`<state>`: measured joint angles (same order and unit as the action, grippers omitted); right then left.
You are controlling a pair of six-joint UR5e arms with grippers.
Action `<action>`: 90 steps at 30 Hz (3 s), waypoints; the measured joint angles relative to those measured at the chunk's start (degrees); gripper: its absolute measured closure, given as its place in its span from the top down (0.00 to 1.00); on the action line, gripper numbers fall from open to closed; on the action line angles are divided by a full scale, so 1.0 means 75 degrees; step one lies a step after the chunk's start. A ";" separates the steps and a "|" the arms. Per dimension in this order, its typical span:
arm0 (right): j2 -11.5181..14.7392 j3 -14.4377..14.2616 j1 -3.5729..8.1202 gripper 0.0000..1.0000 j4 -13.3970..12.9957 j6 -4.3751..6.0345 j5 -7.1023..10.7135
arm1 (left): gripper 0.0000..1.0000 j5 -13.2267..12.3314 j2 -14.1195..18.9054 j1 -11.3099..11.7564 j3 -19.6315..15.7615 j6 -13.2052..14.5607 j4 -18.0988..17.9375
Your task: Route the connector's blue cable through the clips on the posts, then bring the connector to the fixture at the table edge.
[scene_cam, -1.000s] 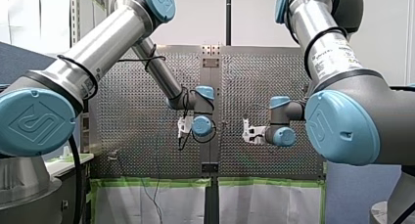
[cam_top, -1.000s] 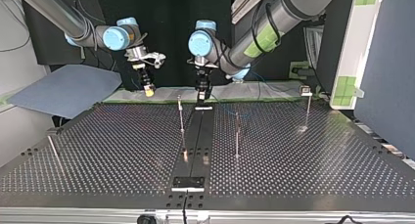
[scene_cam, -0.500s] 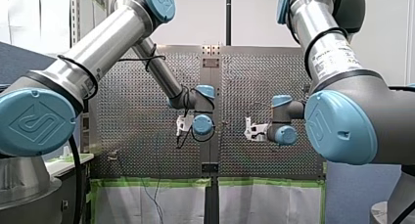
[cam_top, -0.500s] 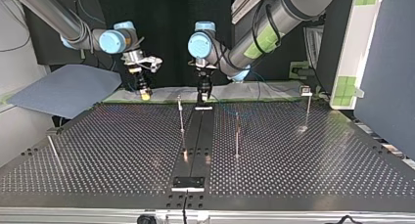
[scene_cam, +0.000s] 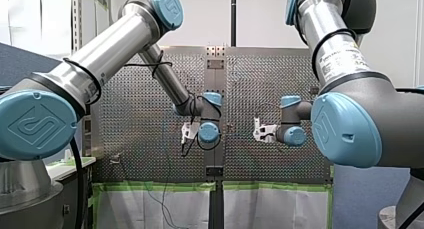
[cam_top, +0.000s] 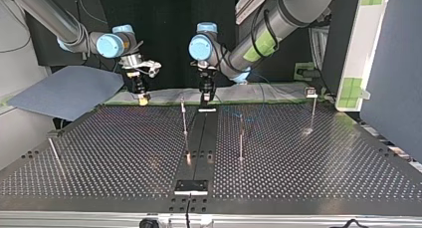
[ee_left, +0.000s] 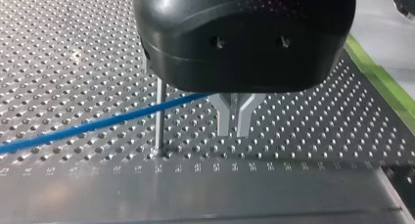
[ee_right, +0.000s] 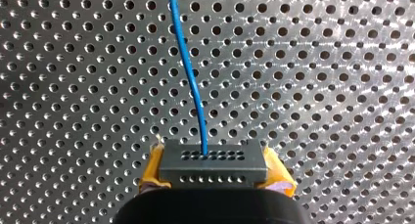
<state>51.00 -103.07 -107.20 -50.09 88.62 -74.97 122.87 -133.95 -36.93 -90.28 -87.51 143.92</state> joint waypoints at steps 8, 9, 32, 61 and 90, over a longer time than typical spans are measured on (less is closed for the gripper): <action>-0.0006 0.0000 0.0016 0.00 -0.0021 0.0016 0.0125 | 0.10 -0.0288 -0.0081 0.0020 0.0084 -0.0398 -0.0020; -0.0007 0.0000 0.0010 0.00 -0.0014 0.0006 0.0150 | 0.10 -0.0291 -0.0081 0.0026 0.0085 -0.0410 -0.0018; 0.0016 0.0071 0.0085 0.00 0.0187 -0.0080 0.0221 | 0.10 0.0131 0.0377 -0.0328 0.0073 -0.0530 0.0918; 0.0173 0.0137 0.0133 0.00 0.0239 0.0166 0.0433 | 0.10 -0.0029 0.0394 -0.0313 0.0374 -0.0511 0.0518; 0.0156 0.0141 0.0135 0.00 -0.0029 0.0350 0.0410 | 0.12 -0.0301 0.0015 -0.0181 0.0404 -0.0443 0.0423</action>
<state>52.18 -102.01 -106.19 -50.30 91.24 -71.89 120.61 -133.83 -38.29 -87.26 -90.84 147.09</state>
